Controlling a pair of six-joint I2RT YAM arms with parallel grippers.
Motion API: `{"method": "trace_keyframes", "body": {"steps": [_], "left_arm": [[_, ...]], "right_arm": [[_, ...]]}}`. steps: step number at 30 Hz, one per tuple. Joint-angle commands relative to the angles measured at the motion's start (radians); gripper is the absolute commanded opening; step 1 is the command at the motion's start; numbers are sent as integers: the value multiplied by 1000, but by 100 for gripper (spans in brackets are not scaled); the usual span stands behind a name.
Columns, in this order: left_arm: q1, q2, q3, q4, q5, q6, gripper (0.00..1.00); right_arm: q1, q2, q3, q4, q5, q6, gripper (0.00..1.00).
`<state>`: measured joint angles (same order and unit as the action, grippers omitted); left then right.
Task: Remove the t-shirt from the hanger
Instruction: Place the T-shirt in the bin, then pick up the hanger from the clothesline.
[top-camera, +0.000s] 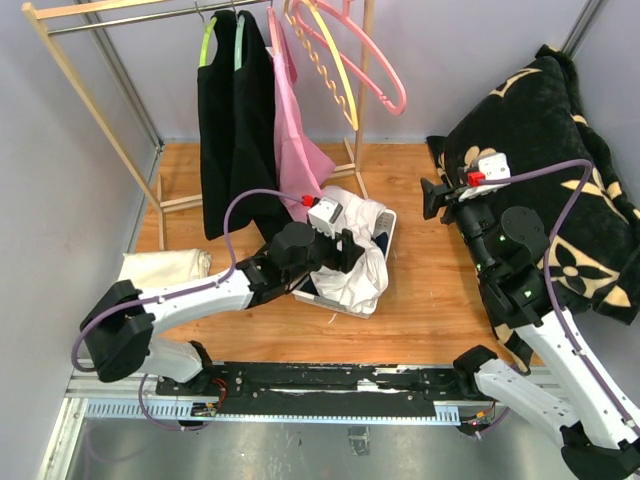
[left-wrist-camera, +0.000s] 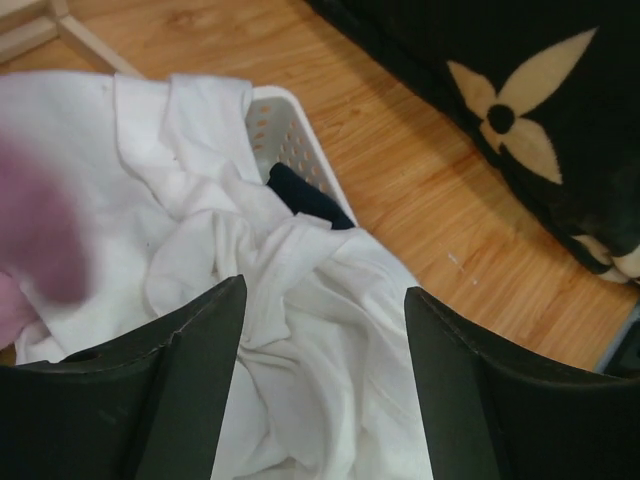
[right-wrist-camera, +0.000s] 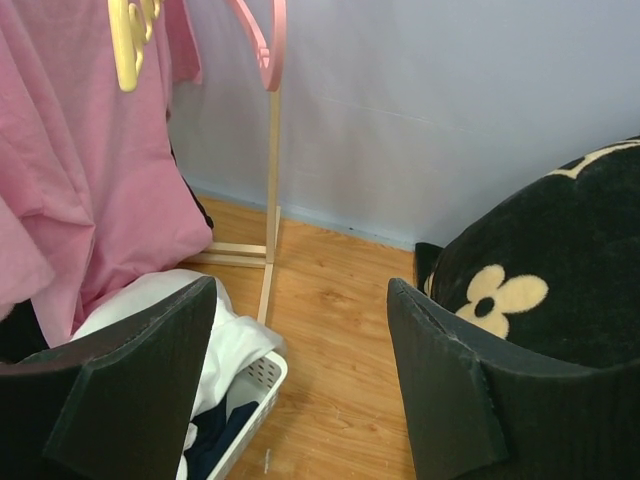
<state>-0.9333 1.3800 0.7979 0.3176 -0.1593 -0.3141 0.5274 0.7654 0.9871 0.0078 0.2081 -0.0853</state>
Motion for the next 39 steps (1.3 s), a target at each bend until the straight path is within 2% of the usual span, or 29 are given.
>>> {"method": "trace_keyframes", "body": {"steps": [1, 9, 13, 17, 18, 21, 22, 39], "left_arm": [[-21, -93, 45, -52, 30, 40, 70], [-33, -274, 20, -68, 99, 40, 69], [-35, -380, 5, -78, 50, 51, 69], [-35, -470, -11, -77, -59, 73, 70], [-35, -489, -16, -71, -88, 83, 72], [-34, -532, -26, -63, -161, 106, 98], [-35, -541, -28, -60, -178, 116, 99], [-34, -719, -124, -97, -294, 86, 100]], "right_arm": [[-14, 8, 29, 0, -17, 21, 70], [-14, 66, 101, 40, -123, 61, 68], [-11, 150, 192, 61, -210, 93, 67], [7, 251, 275, 105, -268, 124, 67], [15, 280, 295, 117, -279, 130, 68], [52, 354, 358, 152, -300, 133, 68], [69, 380, 385, 156, -305, 129, 68], [240, 799, 826, 175, -292, 52, 70]]}}
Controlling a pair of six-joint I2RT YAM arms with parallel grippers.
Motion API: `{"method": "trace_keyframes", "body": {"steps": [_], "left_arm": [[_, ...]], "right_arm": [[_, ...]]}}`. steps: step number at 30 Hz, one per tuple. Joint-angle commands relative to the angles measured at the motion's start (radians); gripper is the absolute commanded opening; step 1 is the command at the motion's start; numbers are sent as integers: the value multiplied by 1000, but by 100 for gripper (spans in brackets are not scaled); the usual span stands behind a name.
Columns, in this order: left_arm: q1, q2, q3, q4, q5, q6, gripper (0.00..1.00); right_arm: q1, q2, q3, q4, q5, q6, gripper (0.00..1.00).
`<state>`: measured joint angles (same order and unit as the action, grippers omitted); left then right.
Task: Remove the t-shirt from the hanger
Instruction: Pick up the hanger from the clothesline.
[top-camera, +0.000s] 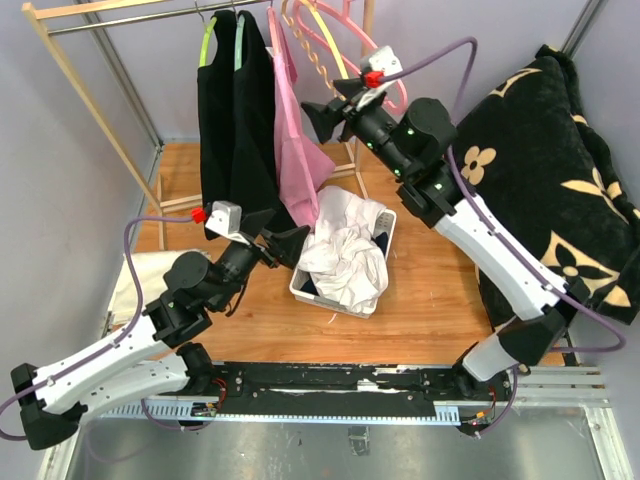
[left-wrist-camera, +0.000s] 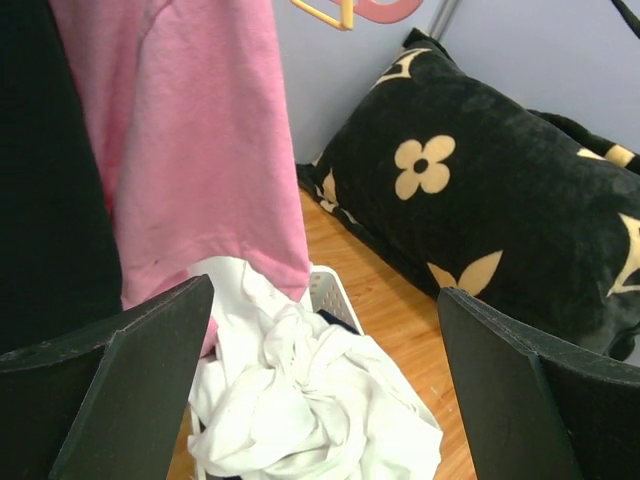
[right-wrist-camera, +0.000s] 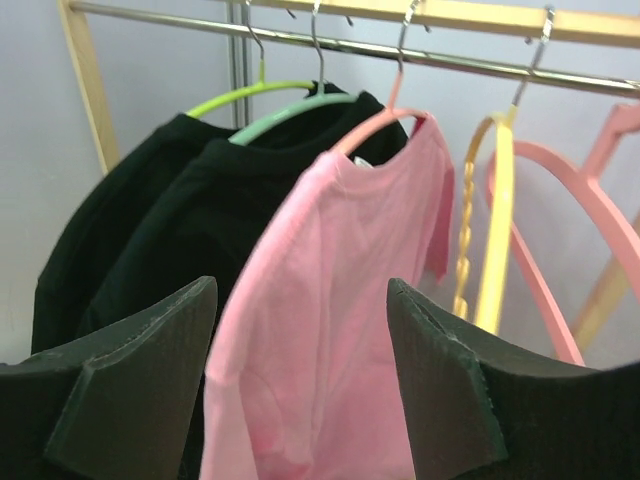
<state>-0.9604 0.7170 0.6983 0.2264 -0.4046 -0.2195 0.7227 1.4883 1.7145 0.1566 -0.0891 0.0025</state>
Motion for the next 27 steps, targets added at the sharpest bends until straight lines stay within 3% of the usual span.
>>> {"method": "trace_keyframes", "body": {"steps": [1, 16, 27], "left_arm": [[-8, -69, -33, -9, -54, -8, 100], [-8, -200, -92, -63, -111, -8, 100], [-7, -243, -100, -86, -133, 4, 100]], "right_arm": [[52, 106, 128, 22, 12, -39, 70], [143, 432, 511, -15, 299, -119, 68], [140, 545, 634, -51, 391, -128, 64]]}}
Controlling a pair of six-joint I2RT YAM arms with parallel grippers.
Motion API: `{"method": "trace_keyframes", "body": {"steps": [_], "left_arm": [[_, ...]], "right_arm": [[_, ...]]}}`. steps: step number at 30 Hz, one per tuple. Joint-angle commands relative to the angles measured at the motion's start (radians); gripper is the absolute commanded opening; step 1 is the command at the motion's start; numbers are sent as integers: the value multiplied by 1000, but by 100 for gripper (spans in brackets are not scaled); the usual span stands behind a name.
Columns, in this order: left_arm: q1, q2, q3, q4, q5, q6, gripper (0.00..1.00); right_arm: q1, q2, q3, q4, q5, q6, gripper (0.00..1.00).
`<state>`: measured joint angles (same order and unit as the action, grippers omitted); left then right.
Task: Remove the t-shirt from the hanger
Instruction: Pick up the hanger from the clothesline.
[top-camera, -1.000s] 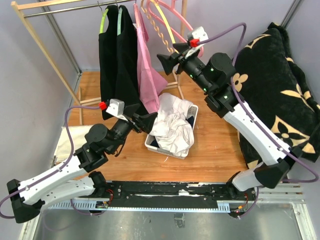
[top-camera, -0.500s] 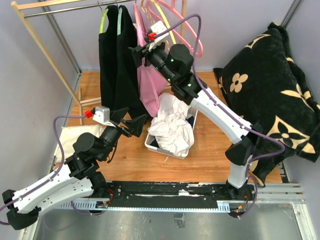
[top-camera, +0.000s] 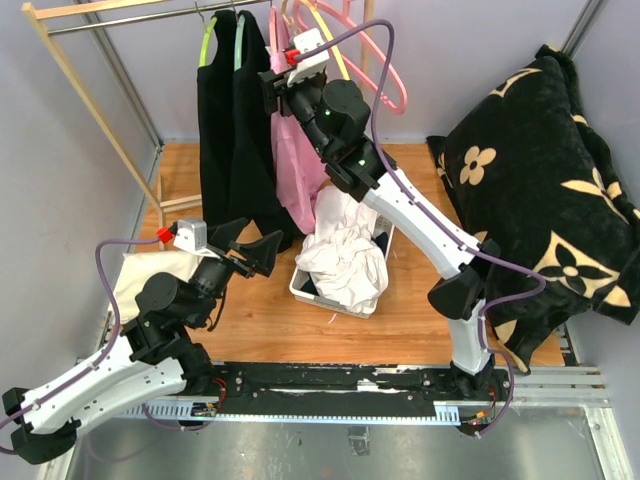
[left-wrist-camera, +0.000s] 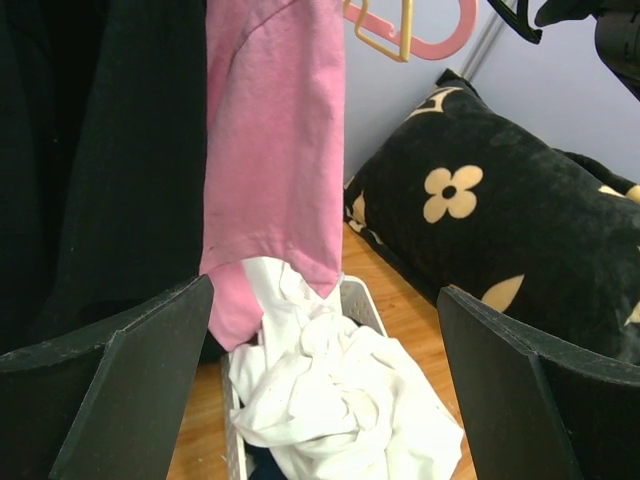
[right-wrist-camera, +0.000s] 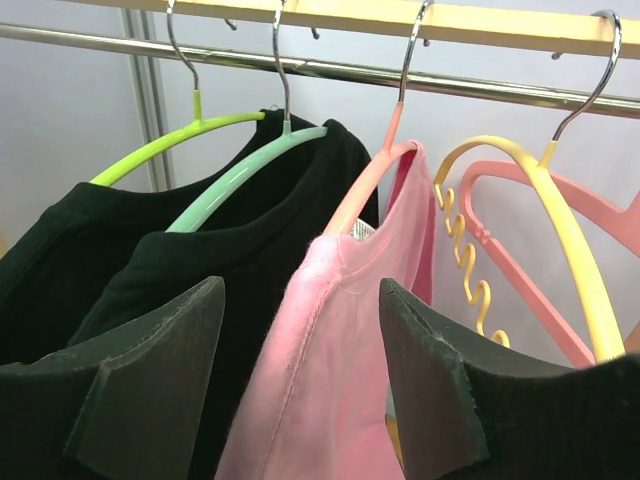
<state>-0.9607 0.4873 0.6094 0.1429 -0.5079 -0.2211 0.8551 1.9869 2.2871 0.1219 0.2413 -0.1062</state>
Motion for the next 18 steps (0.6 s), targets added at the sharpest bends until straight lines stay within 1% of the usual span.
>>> {"method": "trace_keyframes", "body": {"steps": [1, 4, 8, 14, 18], "left_arm": [[-6, -15, -10, -4, -30, 6, 100], [-7, -21, -13, -5, -31, 6, 100], [-7, -20, -16, -1, -29, 6, 100], [-7, -12, -23, 16, -22, 4, 100], [-7, -4, -23, 21, -18, 3, 100]], "right_arm": [[8, 55, 78, -31, 68, -22, 64], [5, 68, 101, -63, 95, -23, 64], [-1, 46, 68, -70, 130, -17, 62], [-15, -13, -18, -49, 142, -18, 56], [-25, -42, -37, -62, 146, -18, 51]]}}
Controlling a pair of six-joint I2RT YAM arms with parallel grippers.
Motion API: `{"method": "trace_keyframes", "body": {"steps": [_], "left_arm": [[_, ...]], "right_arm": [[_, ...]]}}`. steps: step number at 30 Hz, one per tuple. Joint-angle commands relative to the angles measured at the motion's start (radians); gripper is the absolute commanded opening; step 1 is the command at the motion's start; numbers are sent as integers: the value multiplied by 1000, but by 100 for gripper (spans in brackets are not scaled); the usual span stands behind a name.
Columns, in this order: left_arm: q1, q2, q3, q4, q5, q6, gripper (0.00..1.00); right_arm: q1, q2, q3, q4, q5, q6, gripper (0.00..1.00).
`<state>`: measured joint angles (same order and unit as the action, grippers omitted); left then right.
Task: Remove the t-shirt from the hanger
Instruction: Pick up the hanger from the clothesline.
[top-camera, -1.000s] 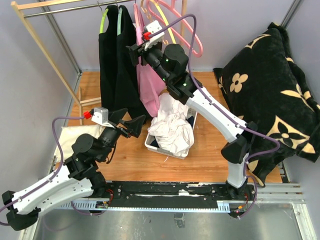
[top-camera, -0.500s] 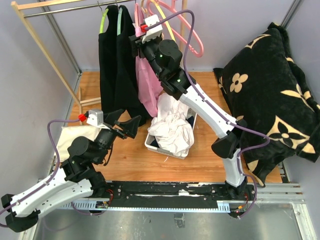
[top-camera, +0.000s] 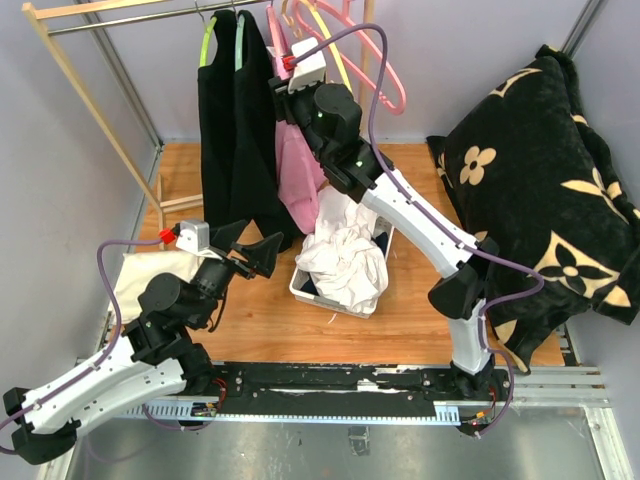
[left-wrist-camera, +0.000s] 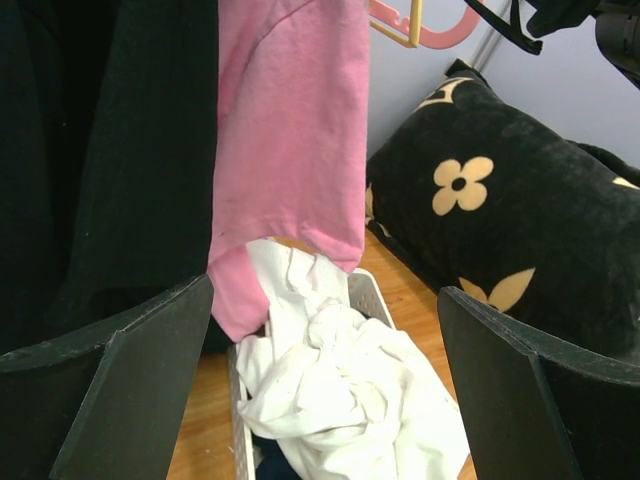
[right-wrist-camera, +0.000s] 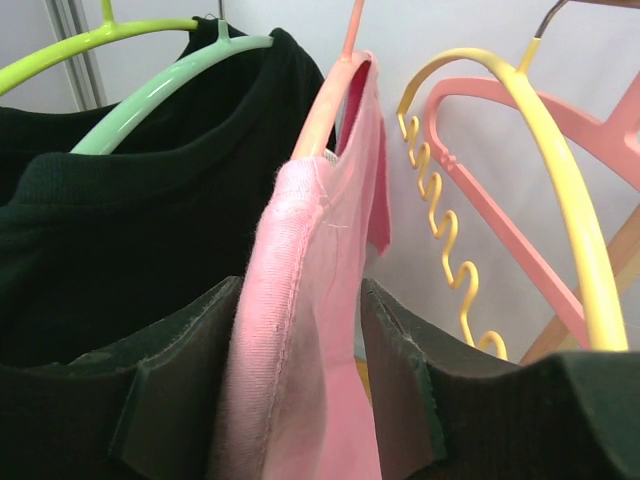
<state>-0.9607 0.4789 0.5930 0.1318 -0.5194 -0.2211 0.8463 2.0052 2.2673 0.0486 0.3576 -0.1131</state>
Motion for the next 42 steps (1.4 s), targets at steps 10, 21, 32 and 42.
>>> {"method": "trace_keyframes", "body": {"steps": [10, 21, 32, 42], "left_arm": [[-7, 17, -7, 43, -1, 3, 100], [-7, 20, -3, 45, 5, 1, 100], [-7, 30, 2, 50, 8, 4, 100], [-7, 32, 2, 51, 7, 0, 100]], "right_arm": [[-25, -108, -68, 15, 37, -20, 44], [-37, -132, -93, 24, 26, -36, 21], [-67, -197, -160, -14, 7, -10, 60], [-72, -208, -164, -57, 15, 3, 58]]}}
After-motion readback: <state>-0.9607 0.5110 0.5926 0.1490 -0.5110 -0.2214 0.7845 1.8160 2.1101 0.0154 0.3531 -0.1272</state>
